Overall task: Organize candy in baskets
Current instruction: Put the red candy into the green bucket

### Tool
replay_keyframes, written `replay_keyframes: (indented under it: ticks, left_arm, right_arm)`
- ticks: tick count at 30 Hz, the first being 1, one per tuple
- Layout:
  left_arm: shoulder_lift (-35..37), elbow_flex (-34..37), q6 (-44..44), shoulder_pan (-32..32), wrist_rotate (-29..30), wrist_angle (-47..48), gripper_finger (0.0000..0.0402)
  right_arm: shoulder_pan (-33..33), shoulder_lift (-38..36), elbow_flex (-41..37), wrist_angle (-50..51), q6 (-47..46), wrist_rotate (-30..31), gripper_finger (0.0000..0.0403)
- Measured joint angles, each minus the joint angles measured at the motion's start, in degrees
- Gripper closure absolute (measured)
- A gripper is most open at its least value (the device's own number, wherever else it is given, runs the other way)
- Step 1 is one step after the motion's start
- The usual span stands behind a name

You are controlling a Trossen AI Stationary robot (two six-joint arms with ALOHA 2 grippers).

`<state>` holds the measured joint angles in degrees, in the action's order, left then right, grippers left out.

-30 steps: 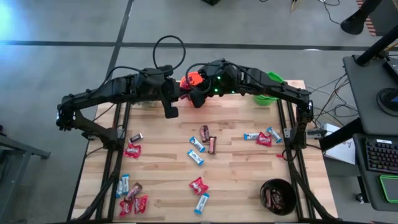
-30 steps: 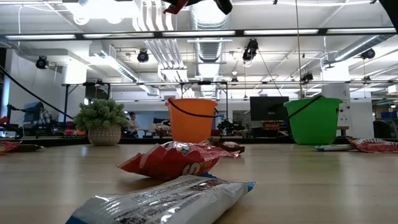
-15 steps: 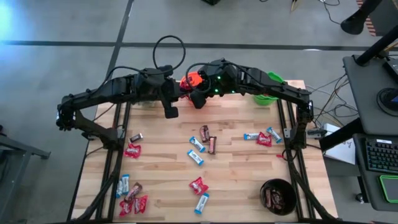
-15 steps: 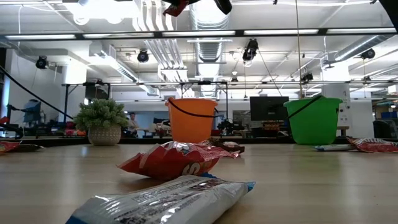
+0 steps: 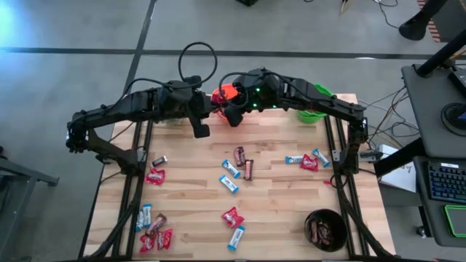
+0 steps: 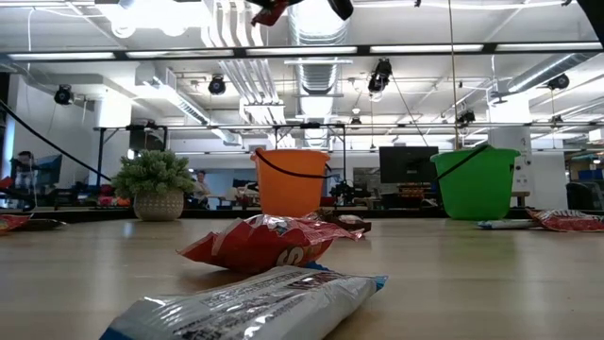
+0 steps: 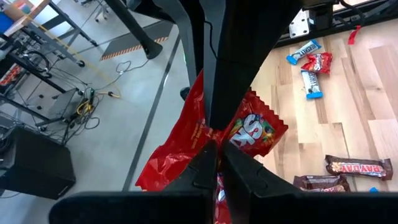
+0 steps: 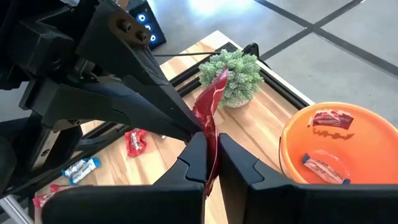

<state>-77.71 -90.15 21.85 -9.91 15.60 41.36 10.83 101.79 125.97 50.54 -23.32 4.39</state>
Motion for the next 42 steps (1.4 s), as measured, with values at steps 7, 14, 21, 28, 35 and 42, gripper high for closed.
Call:
replay_keyframes:
  ticks: [7, 14, 21, 28, 35, 42]
  left_arm:
    - [0.0, 0.0, 0.2, 0.0, 0.5, 0.2, 0.039]
    - [0.0, 0.0, 0.2, 0.0, 0.6, 0.3, 0.0376]
    - [0.0, 0.0, 0.2, 0.0, 0.6, 1.8, 0.0376]
    - [0.0, 0.0, 0.2, 0.0, 0.5, 3.3, 0.0369]
    - [0.1, 0.0, 0.2, 0.0, 0.9, 6.4, 0.0336]
    - [0.4, 0.0, 0.2, -0.1, 2.0, 8.6, 0.0298]
  right_arm:
    - [0.1, -0.4, 0.0, 0.4, 0.4, 0.2, 0.0392]
    - [0.2, -0.8, 0.0, 0.4, 0.6, 0.1, 0.0392]
    - [1.0, -1.7, 0.0, 1.7, 0.6, 0.8, 0.0392]
    - [1.6, -2.0, 0.0, 4.4, 1.2, 2.0, 0.0392]
    - [3.5, -2.4, 0.0, 15.1, 2.5, 8.4, 0.0392]
    - [7.4, -3.2, 0.0, 23.4, 3.0, 9.8, 0.0392]
